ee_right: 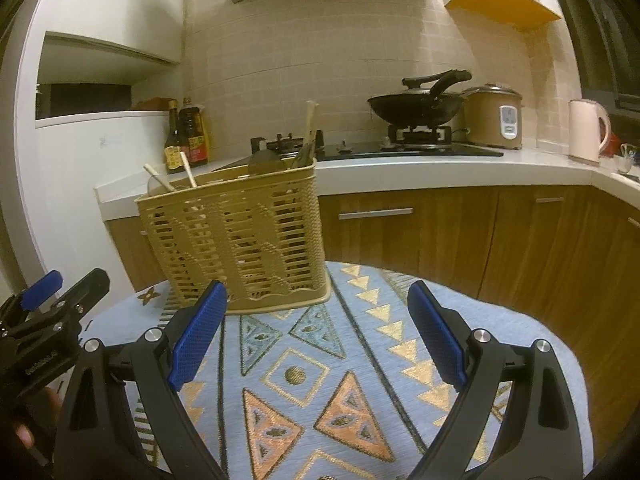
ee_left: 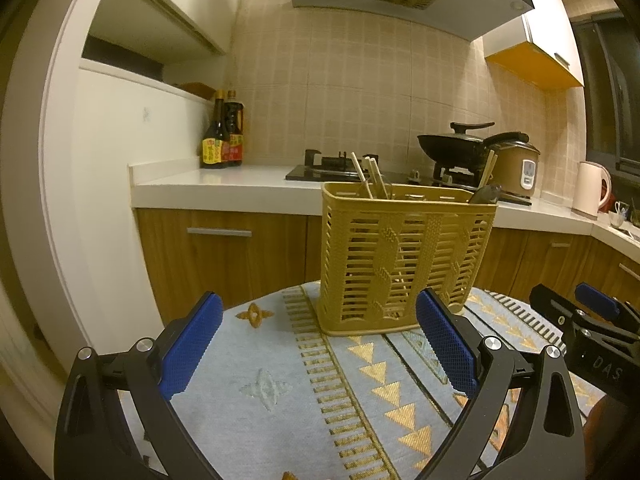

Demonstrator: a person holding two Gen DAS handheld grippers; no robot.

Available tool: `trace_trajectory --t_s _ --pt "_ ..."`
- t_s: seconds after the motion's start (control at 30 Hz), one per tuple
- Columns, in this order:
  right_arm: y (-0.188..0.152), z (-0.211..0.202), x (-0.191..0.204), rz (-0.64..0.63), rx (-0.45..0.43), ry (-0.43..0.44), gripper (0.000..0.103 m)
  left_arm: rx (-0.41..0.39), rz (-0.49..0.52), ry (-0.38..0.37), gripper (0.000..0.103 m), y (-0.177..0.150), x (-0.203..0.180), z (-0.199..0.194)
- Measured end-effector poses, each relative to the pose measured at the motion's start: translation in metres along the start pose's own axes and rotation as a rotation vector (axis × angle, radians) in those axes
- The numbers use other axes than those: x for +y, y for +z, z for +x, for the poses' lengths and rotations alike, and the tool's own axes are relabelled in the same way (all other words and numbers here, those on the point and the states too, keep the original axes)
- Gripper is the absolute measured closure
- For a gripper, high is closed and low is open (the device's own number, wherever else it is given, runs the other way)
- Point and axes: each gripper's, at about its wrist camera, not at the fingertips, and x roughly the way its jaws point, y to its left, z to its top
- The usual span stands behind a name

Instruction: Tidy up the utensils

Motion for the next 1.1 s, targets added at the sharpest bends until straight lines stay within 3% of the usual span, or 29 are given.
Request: trace_trajectory --t_s 1.1 --pt "-0.0014 -0.0046 0.0046 -0.034 -0.030 -0.036 0.012 0.043 -0.023 -0.001 0.009 -0.0040 0.0027 0.0078"
